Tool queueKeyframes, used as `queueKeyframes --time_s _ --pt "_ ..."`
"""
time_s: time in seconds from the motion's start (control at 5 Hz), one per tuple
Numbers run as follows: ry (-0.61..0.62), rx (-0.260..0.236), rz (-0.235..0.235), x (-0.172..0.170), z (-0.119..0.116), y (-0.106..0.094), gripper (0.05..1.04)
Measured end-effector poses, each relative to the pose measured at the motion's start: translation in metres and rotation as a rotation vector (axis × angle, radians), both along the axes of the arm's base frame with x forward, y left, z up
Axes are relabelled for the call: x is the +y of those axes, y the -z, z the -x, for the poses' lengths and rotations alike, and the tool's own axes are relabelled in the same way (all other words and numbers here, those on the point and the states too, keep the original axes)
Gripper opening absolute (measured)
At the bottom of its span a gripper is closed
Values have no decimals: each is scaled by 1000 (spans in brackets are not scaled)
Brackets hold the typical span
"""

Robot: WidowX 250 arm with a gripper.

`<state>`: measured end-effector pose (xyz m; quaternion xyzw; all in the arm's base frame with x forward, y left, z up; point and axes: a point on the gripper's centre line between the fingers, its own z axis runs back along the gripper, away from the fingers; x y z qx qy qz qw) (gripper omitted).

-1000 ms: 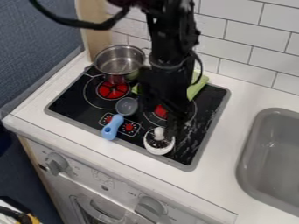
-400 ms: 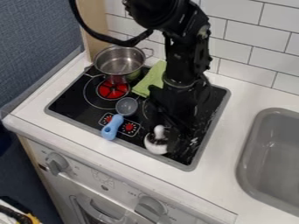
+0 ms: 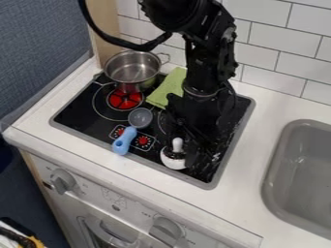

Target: Move something on the table

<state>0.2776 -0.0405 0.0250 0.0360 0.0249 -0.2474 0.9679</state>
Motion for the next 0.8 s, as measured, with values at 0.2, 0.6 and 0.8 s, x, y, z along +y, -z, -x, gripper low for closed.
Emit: queueKeyframes --time_s 0.2,0.6,0.8 --pt "0 -33 18 -1 -2 -12 637" --pt "-47 -149 70 7 -29 -52 636" --pt "-71 -178 52 13 -60 -57 636"
